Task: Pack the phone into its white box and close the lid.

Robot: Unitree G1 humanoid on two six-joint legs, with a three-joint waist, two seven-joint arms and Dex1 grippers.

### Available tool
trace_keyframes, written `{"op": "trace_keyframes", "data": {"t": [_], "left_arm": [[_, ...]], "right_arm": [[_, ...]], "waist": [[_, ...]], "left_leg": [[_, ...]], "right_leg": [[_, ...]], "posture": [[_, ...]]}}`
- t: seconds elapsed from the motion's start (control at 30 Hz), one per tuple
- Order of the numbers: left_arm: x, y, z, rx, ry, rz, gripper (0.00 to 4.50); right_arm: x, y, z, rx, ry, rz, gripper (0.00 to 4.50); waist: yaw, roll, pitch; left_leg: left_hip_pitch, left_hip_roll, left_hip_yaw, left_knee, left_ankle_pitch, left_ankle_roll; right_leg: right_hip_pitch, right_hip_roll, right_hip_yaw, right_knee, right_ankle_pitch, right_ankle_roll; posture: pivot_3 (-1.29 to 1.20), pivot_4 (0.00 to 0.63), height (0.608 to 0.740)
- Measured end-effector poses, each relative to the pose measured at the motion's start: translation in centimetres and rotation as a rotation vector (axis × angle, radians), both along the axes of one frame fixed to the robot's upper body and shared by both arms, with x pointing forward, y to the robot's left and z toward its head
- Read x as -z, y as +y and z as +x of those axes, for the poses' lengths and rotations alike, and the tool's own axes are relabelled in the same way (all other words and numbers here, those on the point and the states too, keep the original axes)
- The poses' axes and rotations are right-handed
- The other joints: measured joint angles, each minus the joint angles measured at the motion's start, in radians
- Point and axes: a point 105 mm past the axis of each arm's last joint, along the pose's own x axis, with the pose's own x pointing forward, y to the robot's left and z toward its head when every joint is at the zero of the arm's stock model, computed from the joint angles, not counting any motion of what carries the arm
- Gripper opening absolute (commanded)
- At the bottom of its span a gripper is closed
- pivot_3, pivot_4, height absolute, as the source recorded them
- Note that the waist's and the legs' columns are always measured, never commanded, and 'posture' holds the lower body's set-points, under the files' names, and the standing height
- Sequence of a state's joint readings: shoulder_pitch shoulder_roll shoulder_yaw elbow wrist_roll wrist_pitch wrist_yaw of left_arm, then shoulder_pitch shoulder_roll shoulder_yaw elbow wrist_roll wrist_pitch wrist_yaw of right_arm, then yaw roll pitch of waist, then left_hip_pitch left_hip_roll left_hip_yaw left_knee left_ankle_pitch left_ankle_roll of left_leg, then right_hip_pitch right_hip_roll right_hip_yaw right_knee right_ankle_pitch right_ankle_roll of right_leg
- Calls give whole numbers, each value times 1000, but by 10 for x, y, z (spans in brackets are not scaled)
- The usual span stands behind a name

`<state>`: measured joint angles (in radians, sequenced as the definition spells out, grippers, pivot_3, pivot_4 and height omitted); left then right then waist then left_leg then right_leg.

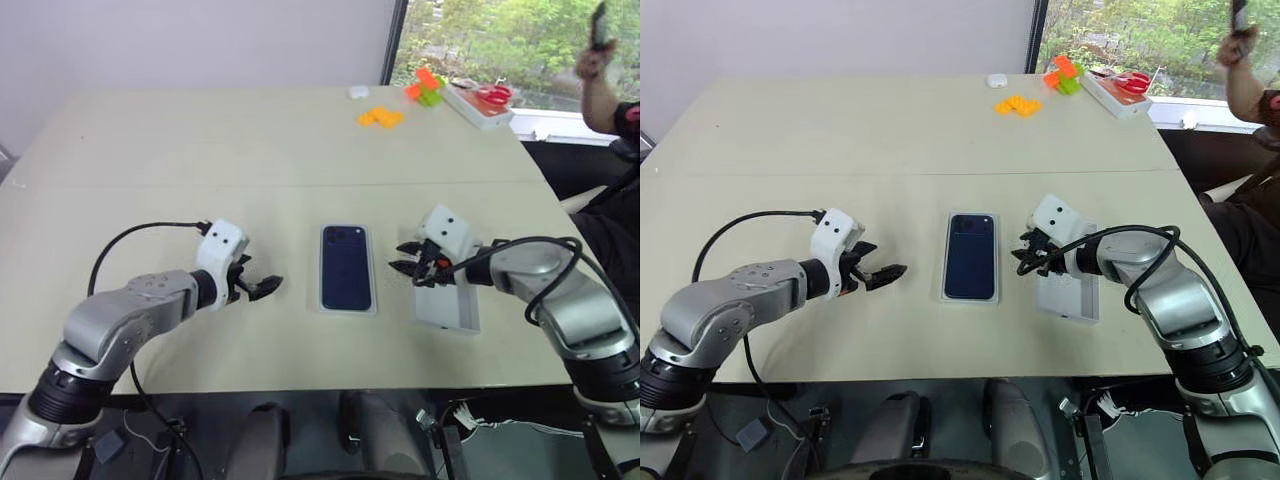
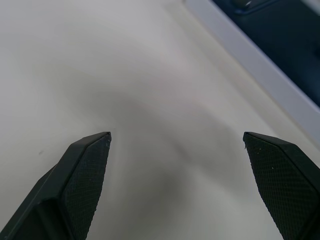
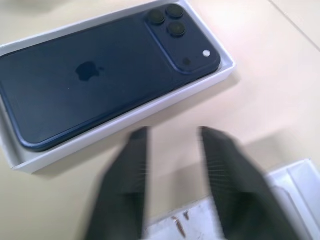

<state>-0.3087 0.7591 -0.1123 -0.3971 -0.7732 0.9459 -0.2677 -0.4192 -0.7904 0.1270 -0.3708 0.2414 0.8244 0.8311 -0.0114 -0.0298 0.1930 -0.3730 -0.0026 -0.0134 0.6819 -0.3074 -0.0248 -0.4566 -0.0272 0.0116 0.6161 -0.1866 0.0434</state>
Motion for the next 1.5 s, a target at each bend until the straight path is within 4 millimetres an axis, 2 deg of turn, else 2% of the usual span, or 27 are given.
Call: {"op": "trace_keyframes", "data": {"t": [0.27, 0.43, 0.57, 0.67, 0.77, 0.9, 0.97, 1.23, 1.4, 1.5], "left_arm": [[5, 2, -2, 32, -34, 50, 4500], [7, -2, -2, 73, -58, 63, 4500], [10, -6, 2, 84, -64, 68, 4500], [10, -17, 8, 93, -73, 49, 3606], [6, -24, 16, 88, -83, 38, 2151], [8, -26, 21, 84, -66, 81, 100], [14, -33, 21, 104, -35, 101, 100], [16, -57, 23, 167, -34, 111, 100], [18, -76, 17, 239, -17, 79, 100], [18, -80, 16, 253, -12, 75, 100]], "right_arm": [[3, -9, -2, 79, 63, 9, 2410], [-7, -14, 3, 162, 63, 12, 2410], [-11, -12, 2, 153, 38, 12, 2410], [-9, -5, 4, 139, 16, 5, 1521], [9, 6, 6, 115, 28, -49, 64], [20, 8, 9, 113, 26, -115, 0], [21, 14, 10, 92, 8, -141, 0], [30, 26, 12, 70, 22, -142, 0], [29, 31, 4, 24, 39, -137, 0], [32, 29, -2, 19, 55, -146, 0]], "waist": [[-2, 0, 0], [-1, 0, 0], [-1, 0, 0], [-1, 0, 0], [-3, 0, 0], [-3, 0, 0], [-3, 0, 0], [1, 0, 0], [0, 0, 0], [-1, 0, -1]], "left_leg": [[0, 0, 0, 0, 0, 0], [0, 0, 0, 0, 0, 0], [0, 0, 1, 0, 0, 0], [0, 0, 0, 1, 0, 0], [0, 0, 1, 1, 0, 0], [0, 0, 1, 0, 0, 0], [0, 0, 1, 1, 0, 0], [0, 0, 1, 1, 0, 0], [0, 0, 1, 1, 0, 0], [0, 0, 1, 1, 0, 1]], "right_leg": [[0, 0, 0, 1, 0, 1], [0, 0, 0, 1, 0, 1], [0, 0, 0, 1, 0, 2], [0, 0, 0, 1, 0, 4], [-1, 0, 0, 1, 0, 3], [-1, 0, 1, 2, 2, 2], [-1, 0, 1, 2, 2, 2], [0, -1, 1, 1, 2, 2], [0, -1, 1, 1, 2, 2], [0, 0, 1, 2, 2, 3]], "posture": [[0, 150, 726], [0, 150, 726], [0, 150, 726], [0, 150, 726], [0, 150, 726], [0, 150, 726], [0, 150, 726], [0, 150, 726], [0, 150, 726], [0, 150, 726]]}}
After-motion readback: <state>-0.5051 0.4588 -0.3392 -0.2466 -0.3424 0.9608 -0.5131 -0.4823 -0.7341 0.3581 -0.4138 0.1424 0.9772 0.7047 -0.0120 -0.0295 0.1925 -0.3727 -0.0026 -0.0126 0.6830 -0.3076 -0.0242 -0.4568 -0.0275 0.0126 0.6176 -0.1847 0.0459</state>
